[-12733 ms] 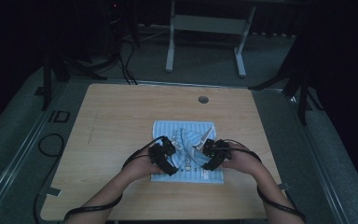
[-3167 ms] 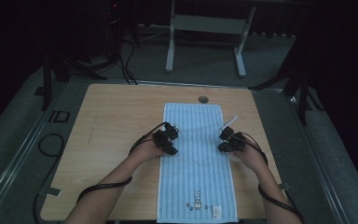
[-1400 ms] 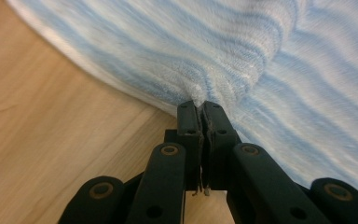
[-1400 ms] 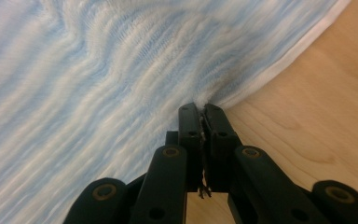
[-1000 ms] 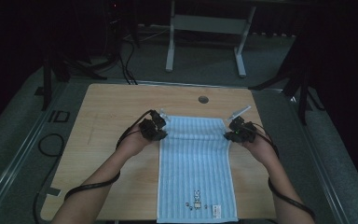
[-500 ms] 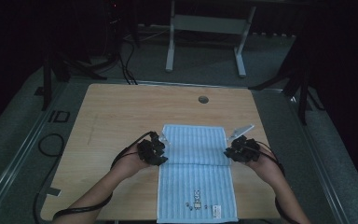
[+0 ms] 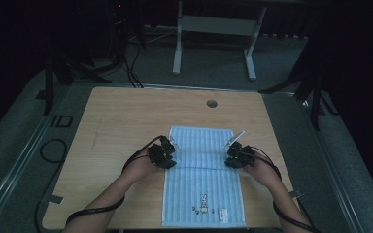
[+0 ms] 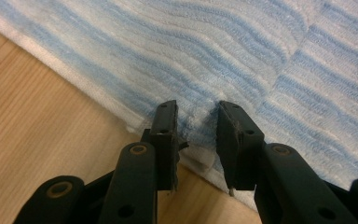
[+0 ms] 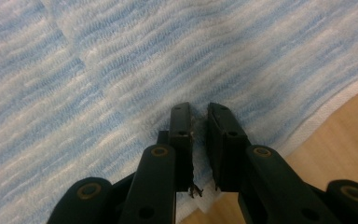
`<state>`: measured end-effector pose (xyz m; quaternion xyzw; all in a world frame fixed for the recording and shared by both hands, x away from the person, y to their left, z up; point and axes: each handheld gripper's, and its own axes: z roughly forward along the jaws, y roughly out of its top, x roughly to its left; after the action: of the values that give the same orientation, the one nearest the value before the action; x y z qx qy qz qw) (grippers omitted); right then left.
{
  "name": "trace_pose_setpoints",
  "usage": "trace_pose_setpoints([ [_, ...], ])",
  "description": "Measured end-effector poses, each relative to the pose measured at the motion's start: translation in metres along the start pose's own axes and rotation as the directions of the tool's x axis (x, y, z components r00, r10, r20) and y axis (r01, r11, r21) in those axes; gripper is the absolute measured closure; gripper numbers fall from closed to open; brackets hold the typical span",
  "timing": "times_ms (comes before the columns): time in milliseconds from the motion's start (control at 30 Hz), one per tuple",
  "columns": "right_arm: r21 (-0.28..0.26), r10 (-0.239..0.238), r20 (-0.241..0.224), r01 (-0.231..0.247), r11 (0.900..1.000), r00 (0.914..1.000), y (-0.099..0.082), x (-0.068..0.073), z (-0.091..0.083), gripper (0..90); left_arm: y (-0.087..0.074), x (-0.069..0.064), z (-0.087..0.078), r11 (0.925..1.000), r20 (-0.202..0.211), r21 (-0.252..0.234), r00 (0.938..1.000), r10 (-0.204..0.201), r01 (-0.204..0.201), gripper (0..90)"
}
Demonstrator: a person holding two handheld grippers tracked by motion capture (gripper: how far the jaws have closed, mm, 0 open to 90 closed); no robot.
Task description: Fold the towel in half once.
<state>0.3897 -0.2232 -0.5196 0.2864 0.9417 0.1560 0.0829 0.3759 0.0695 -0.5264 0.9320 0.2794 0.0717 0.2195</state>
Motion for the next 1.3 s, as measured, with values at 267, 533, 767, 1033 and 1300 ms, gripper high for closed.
trace_pose_setpoints([
  [267, 0.021, 0.011, -0.003, -0.011, 0.9997, 0.9999, 0.016, -0.007, 0.006, 79.8, 0.001, 0.009, -0.001, 0.9997, -0.016, 0.023, 0.9998, -0.007, 0.007, 67.0],
  [533, 0.03, 0.005, -0.016, -0.004, 0.9995, 0.9999, 0.028, -0.004, 0.009, 79.9, -0.004, 0.017, -0.005, 0.9982, 0.004, 0.06, 1.0, -0.008, 0.008, 65.6],
  [767, 0.04, -0.002, -0.034, 0.004, 0.9992, 0.9994, 0.031, -0.006, 0.005, 73.3, 0.0, 0.023, -0.01, 0.9966, 0.012, 0.08, 0.9997, -0.021, 0.02, 61.1],
  [1033, 0.046, 0.05, -0.002, -0.05, 0.9977, 0.9988, 0.039, -0.038, -0.01, 64.1, 0.016, 0.053, -0.015, 0.9957, -0.028, 0.052, 0.9967, -0.076, 0.077, 50.1],
  [1300, 0.048, 0.142, 0.073, -0.146, 0.9882, 0.9871, 0.062, -0.079, -0.003, 58.0, 0.042, 0.085, -0.014, 0.9908, -0.067, 0.016, 0.9889, -0.133, 0.134, 44.2],
])
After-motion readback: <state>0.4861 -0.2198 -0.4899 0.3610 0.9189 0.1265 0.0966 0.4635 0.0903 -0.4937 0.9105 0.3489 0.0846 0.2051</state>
